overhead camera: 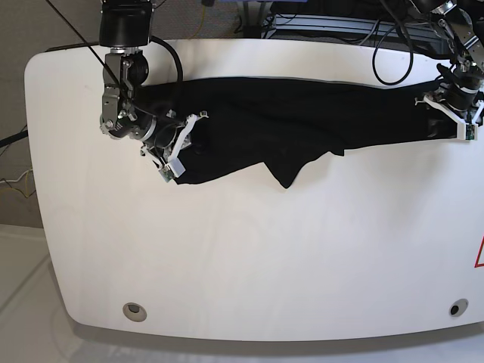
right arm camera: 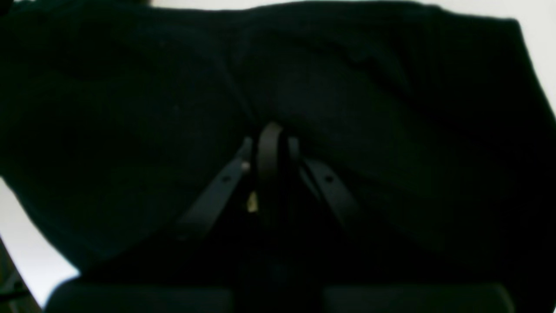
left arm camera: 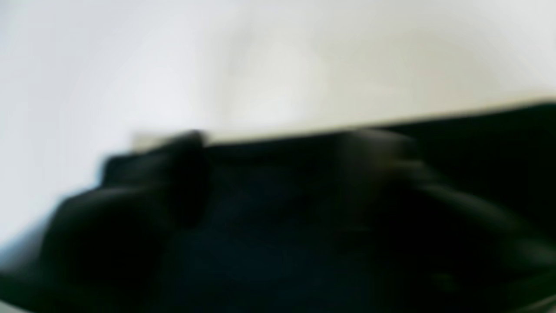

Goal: Fold the T-shirt properly

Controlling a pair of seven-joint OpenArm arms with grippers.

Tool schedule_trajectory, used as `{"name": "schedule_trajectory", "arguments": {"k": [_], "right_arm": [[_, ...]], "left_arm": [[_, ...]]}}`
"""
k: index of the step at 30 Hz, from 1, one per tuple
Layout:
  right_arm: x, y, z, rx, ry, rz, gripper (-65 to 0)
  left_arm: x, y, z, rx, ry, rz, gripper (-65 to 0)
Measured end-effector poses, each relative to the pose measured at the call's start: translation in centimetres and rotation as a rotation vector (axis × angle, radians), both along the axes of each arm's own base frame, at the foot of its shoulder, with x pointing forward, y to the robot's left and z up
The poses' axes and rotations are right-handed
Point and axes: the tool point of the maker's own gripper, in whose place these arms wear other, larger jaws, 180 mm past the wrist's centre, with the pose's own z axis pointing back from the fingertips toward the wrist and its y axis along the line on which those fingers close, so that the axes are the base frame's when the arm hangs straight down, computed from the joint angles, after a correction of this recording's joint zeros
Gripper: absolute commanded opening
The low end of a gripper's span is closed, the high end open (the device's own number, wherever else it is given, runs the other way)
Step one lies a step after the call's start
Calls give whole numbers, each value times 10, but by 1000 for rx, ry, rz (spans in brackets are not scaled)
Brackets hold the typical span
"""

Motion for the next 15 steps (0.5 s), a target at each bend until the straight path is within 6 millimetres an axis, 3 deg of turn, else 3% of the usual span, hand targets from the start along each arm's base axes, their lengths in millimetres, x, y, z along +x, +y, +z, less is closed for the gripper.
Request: {"name": "schedule_trajectory", "arguments": {"k": [3, 6, 7, 8, 10, 12, 15], "right_arm": [[-14, -5, 2, -35, 32, 13, -648], [-22, -7, 8, -43, 41, 24, -649], [-22, -7, 10, -40, 37, 27, -649], [-22, -6, 12, -37, 36, 28, -650], [-18, 0, 20, -9, 17, 36, -650], [-13, 6, 31, 33, -8, 28, -650], [-10, 13, 38, 61, -32, 30, -650]], "left_arm": [[-8, -3, -11, -18, 61, 1, -650], [-7, -4, -9, -34, 45, 5, -650], [-6, -3, -8, -33, 38, 6, -592], [-3, -3, -4, -34, 11, 6, -493], [2, -1, 2, -14, -27, 1, -413], [6, -1, 8, -13, -60, 0, -386], [6, 0, 8, -5, -58, -2, -414]]}}
